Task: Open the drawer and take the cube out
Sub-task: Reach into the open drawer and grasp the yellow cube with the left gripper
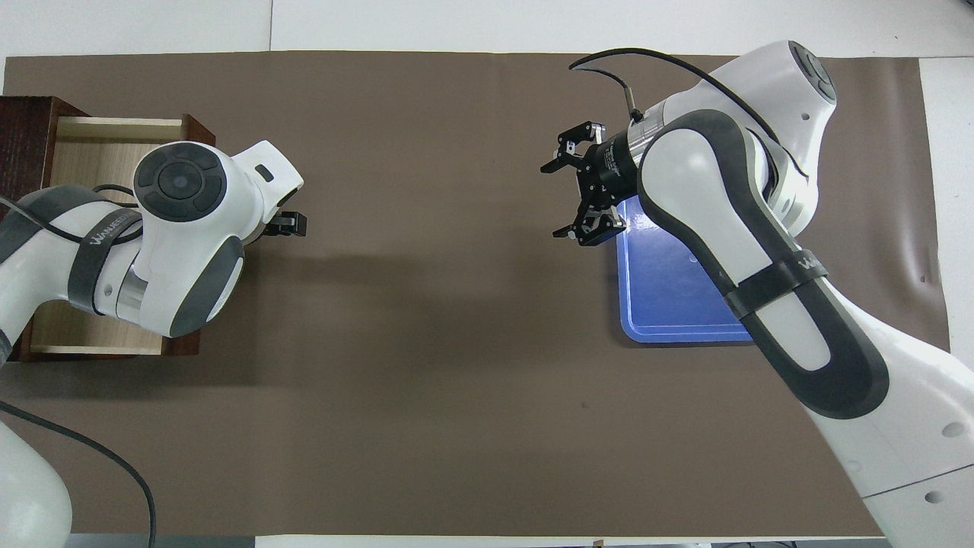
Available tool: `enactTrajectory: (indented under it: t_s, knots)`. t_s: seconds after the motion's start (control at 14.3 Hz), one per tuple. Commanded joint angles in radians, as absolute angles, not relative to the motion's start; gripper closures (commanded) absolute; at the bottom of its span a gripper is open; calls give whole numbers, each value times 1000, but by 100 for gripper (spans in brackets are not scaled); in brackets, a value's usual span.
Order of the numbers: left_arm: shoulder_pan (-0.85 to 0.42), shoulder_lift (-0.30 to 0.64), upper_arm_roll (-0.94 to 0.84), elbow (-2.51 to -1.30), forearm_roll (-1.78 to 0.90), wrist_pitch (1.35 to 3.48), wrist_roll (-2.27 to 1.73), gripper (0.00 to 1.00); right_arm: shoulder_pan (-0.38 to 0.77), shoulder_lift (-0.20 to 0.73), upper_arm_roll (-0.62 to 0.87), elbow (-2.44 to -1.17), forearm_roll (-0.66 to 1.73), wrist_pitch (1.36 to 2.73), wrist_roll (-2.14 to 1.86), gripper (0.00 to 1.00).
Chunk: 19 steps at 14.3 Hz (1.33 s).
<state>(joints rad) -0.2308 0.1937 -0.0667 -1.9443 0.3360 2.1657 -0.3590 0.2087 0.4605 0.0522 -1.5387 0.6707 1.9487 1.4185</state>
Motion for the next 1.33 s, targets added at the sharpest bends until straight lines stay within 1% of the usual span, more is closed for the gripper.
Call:
enactTrajectory:
  t_s: [0.0, 0.28, 0.42, 0.49, 0.63, 0.84, 0.91, 1.05, 1.26]
  knots:
    - [-253, 202, -61, -1904, 311, 2113, -377, 0, 198, 417, 55, -1610, 734, 1973, 1327, 0]
    - [-247, 238, -63, -1709, 252, 1939, -379, 0, 147, 393, 54, -1696, 903, 1970, 1171, 0]
    - [-242, 239, -54, -1625, 178, 1843, -411, 0, 146, 391, 54, -1704, 911, 1971, 1163, 0]
    - [-236, 236, -51, -1588, 175, 1803, -454, 0, 149, 393, 54, -1706, 925, 1973, 1161, 0]
    - [-168, 221, -51, -1560, 166, 1760, -532, 0, 161, 390, 54, -1727, 968, 2000, 1163, 0]
    - [-40, 180, -51, -1568, 86, 1761, -700, 0, 166, 384, 54, -1746, 998, 2013, 1140, 0]
    - [-23, 170, -51, -1580, 84, 1767, -778, 0, 167, 380, 54, -1758, 1020, 2020, 1117, 0]
    - [30, 147, -51, -1640, 84, 1836, -950, 0, 166, 368, 54, -1785, 1058, 2023, 1097, 0]
    - [55, 89, -51, -1806, 84, 1954, -1125, 0, 167, 353, 52, -1805, 1058, 2025, 1065, 0]
